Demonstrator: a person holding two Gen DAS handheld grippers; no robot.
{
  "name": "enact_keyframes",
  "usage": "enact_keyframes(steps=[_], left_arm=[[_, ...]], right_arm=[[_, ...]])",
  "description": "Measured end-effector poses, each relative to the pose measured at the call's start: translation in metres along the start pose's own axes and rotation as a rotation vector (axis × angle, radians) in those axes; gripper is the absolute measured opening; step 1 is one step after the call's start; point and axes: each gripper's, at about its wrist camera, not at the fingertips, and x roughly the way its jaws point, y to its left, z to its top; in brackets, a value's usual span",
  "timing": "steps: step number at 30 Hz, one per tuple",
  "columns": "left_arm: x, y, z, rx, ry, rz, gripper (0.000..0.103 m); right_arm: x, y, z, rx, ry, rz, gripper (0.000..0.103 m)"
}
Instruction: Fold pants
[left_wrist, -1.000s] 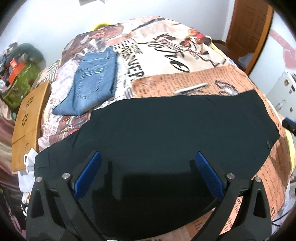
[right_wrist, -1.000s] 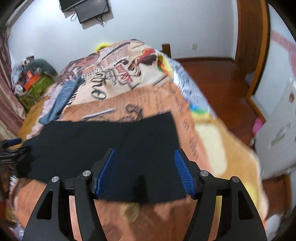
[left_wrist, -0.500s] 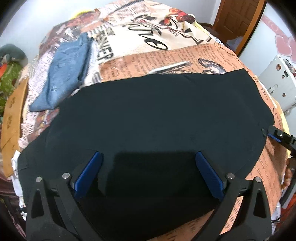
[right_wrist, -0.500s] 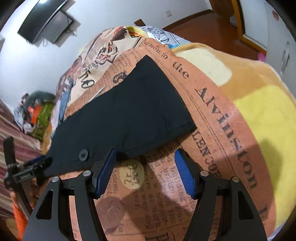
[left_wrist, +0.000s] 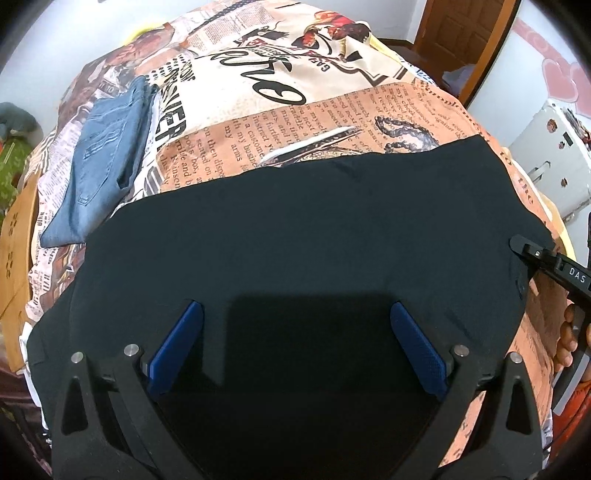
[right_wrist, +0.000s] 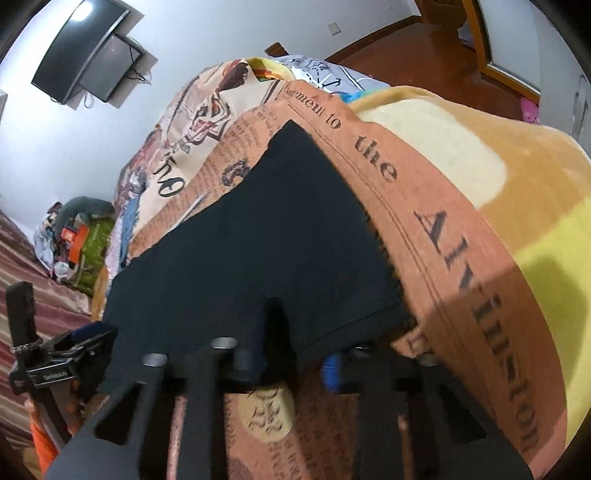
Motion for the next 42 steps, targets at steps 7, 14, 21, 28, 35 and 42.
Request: enact_keyframes(steps=[7,14,21,28,35,42], left_arm=[[-0.014,0.009,-0.003,-0.03,-0.035,0.014,0.103],[-0.056,0.027,-0.008,-0.078,-0.143,0.007,0.103],[-0.095,0.05,-0.023,-0.1,-0.236,0.044,0.103],[-0.13,0.071,-0.044,-0.116,-0.331,0.071,0.103],[-0.148,0.097,-0.064,-0.174,-0.383,0.058,0.103],[-0.155,0.13,-0.087,-0.247,-0.397,0.073,0.103]], right_arm=[[-0.026,0.025,0.009,-0.134,-0.104,-0.048,0.006],[-0.053,0.07,0.023,-0.239,-0.2,-0.015,0.005],[-0.067,0.13,0.03,-0.352,-0.266,0.054,0.005],[-0.068,0.184,0.033,-0.437,-0.289,0.131,0.005],[-0.052,0.241,0.024,-0.535,-0.259,0.194,0.005],[-0.008,0.284,-0.015,-0.652,-0.092,0.243,0.005]])
